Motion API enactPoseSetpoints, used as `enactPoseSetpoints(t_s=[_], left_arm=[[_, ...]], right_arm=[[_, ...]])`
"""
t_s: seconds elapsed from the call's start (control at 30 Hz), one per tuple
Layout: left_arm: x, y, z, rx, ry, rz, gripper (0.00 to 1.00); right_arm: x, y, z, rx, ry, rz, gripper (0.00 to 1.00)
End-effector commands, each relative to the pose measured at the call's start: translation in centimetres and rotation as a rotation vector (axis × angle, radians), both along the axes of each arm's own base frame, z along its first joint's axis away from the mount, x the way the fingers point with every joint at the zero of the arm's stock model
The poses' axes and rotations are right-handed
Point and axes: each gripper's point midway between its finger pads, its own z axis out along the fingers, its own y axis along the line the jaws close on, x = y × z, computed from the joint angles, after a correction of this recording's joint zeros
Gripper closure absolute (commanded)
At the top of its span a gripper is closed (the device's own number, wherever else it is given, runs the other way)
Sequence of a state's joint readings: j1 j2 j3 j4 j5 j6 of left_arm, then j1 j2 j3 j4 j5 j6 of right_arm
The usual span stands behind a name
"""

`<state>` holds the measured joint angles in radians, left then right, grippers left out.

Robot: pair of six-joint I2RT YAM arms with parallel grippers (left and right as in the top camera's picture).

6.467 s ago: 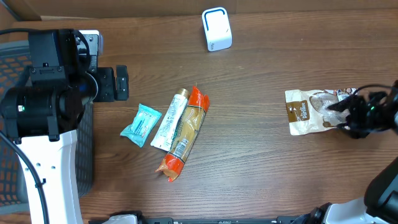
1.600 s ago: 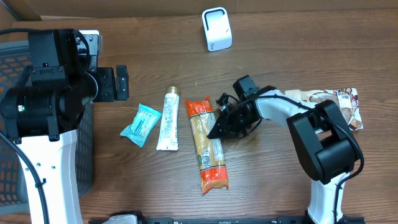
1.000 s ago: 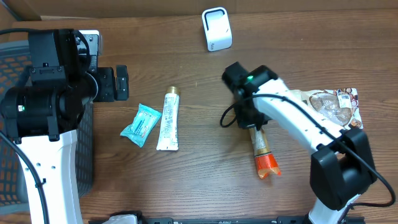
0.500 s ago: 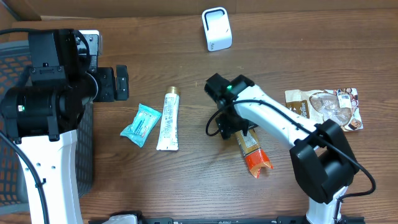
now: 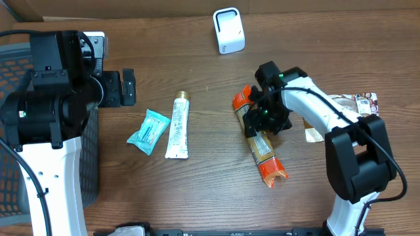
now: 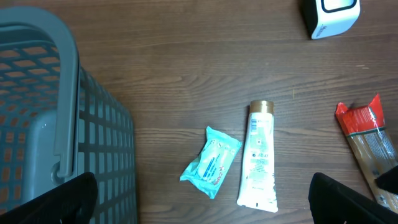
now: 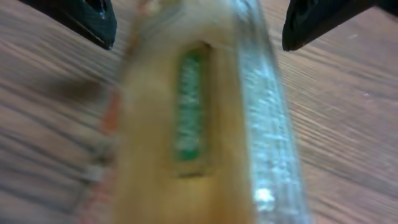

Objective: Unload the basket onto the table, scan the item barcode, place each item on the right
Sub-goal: 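Lift the pasta package with the right gripper and reorient it, then raise the pasta package to the white scanner with the right gripper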

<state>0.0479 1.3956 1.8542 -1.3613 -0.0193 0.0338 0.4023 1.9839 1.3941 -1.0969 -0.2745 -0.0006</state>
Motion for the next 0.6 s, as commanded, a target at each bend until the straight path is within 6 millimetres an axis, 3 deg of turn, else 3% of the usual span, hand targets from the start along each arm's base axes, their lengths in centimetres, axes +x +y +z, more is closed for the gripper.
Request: enactPoseSetpoints(t_s=[0.0,0.1,0.17,0.3,0.37,0.5,0.57], left_arm=[[0.2,0.3,0.1,0.017,-0.002,-0.006,0.00],[0.2,0.3,0.1,0.017,-0.002,-0.006,0.01],[0.2,0.3,0.1,0.017,-0.002,-0.006,0.01],[0.2,0.3,0.1,0.017,-0.002,-0.006,0.00],[0.2,0.3,0.1,0.017,-0.002,-0.006,0.00],[0.2,0.3,0.1,0.017,-0.002,-0.006,0.01],[0.2,0.3,0.1,0.017,-0.001,-0.006,0.00]], right_arm=[[-0.9,1.5,-0.7,0.086,0.021,0.037,0.14],[-0.9,1.4,-1.6,0.086,0.008,0.034,0.17],[-0.9,1.3,-2.1,0.087,0.000,0.025,0.24],[-0.9,1.3,-2.8,0.090,-0.002,-0.002,0.54],[-1.0,1.3,-3.0,0.096,-0.003,-0.002,0.62],[-0.8,1.5,-3.0,0.101,-0.002,-0.033,0.89],[-0.8,2.5,-2.3,0.167,0.017,-0.040,0.95]])
